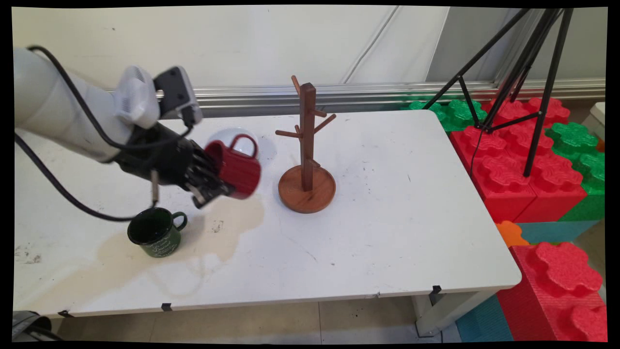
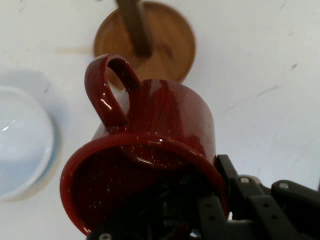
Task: Place the picked object on the table
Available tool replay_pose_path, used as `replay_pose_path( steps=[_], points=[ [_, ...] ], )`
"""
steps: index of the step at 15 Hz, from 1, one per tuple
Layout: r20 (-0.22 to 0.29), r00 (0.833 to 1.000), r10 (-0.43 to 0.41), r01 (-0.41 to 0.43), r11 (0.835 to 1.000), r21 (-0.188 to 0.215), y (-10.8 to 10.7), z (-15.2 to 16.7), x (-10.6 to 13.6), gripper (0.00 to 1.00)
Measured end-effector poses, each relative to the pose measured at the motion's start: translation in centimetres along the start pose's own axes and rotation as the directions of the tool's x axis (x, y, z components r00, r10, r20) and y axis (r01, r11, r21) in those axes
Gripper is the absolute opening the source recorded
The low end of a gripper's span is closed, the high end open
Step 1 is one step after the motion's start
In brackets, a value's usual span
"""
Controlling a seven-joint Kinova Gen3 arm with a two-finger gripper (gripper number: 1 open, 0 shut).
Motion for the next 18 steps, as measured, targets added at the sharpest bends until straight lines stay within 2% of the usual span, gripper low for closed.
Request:
replay_pose_path(
  steps=[3,5,7,12,18],
  points=[
    [0.044,0.999,0.024,-0.025,0.999,0.023,-1.6,-0.6,-0.5,0.0],
    [0.099,0.994,0.049,-0.054,0.997,0.046,-3.6,-1.3,-1.1,0.0],
    [0.132,0.989,0.064,-0.072,0.996,0.053,-4.9,-1.5,-1.5,0.0],
    [0.181,0.979,0.093,-0.1,0.994,0.033,-6.4,-0.2,-1.4,0.0],
    [0.223,0.966,0.128,-0.131,0.991,0.001,-6.3,3.5,-0.3,0.0]
  ],
)
